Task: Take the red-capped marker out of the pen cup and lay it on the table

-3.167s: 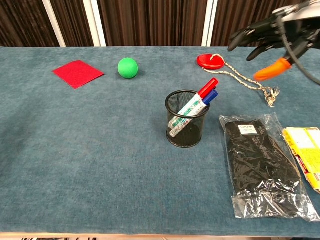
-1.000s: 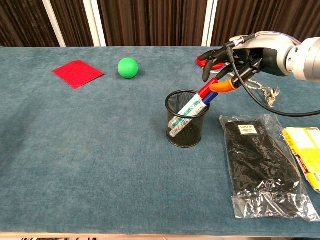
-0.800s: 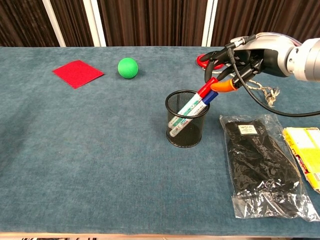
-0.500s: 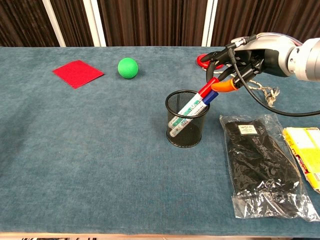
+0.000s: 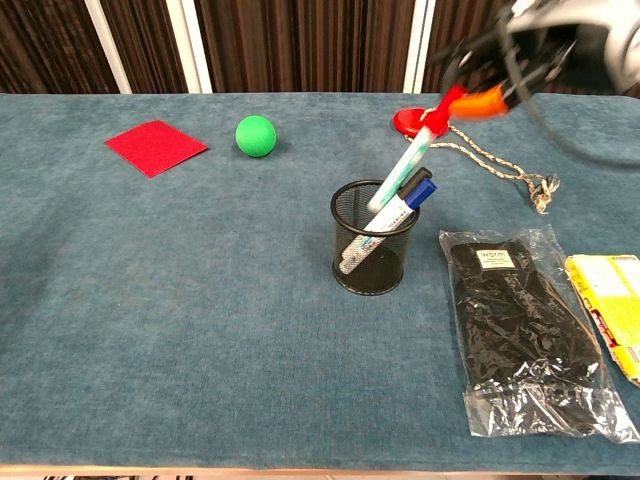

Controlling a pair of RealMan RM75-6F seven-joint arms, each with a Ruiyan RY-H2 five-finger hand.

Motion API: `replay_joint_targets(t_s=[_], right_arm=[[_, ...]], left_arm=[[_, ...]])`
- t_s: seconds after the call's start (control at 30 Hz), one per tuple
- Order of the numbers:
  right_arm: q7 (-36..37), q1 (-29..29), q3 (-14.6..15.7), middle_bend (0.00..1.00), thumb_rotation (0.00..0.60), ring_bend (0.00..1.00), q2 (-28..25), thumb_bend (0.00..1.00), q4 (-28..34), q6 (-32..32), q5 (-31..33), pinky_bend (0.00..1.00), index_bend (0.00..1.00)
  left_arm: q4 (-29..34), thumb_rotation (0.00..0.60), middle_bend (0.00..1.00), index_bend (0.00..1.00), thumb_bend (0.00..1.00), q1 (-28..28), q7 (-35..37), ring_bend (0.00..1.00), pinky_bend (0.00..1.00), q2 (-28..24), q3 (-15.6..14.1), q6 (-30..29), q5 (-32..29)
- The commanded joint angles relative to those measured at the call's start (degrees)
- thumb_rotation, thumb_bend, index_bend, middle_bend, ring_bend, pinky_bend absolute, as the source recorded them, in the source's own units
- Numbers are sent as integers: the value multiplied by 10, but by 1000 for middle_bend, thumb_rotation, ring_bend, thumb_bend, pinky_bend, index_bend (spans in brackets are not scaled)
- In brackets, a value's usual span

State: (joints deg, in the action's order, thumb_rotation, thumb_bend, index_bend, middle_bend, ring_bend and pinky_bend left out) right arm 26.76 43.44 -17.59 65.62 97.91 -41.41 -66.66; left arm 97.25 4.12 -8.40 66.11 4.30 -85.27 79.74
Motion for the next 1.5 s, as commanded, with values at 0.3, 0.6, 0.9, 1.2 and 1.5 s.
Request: replay_joint_targets(t_s=[0.3,0.6,0.9,1.2,1.5], right_arm=[[85,-26,-33,0,600,0,-63,453,-10,11,9,172,552],[82,-7,-9,0,600,0,15,453,-98,39,26,172,551],[40,20,-8,0,600,0,79,454,-142,41,55,172,552],[-2,40,-11,0,600,0,114,452,-154,42,89,172,552],[-40,48,-1,0,600,0,114,369,-150,59,118,172,307]], left_arm=[[1,600,0,138,483,0,0,0,0,0,0,-1,1],[1,600,0,139,483,0,1,0,0,0,1,-2,-1],[1,600,0,139,483,0,3,0,0,-1,2,-1,-2],[0,600,0,139,483,-1,9,0,0,-3,3,-1,-4],[1,600,0,140,483,-1,8,0,0,-3,2,-2,-2]])
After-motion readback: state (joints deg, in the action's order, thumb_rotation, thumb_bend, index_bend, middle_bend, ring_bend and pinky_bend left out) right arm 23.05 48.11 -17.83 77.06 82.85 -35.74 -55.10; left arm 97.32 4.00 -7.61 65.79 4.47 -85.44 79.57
